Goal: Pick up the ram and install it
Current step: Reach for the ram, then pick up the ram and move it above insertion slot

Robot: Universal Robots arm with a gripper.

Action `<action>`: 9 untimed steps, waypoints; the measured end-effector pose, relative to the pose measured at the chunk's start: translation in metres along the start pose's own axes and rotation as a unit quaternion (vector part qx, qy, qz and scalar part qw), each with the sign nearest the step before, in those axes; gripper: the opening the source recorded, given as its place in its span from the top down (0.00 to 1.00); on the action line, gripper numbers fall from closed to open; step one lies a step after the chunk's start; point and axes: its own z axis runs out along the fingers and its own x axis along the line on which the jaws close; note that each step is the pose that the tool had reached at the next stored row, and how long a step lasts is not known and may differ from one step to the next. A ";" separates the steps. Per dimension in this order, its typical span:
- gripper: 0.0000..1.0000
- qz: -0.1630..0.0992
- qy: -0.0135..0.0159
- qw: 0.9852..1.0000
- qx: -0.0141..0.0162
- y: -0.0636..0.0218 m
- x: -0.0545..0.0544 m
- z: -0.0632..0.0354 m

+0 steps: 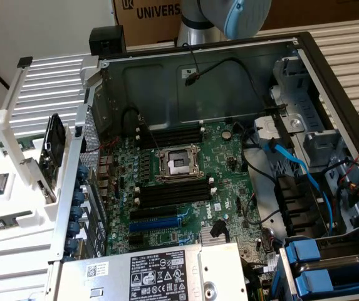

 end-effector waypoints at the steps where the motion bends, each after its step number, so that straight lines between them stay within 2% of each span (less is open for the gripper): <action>1: 0.89 0.000 0.000 1.000 0.000 0.0009 0.004 0.0000; 4: 0.89 -0.001 0.000 1.000 0.000 0.0031 0.011 0.0001; 9: 0.89 -0.001 0.000 1.000 0.000 0.0031 0.012 0.0002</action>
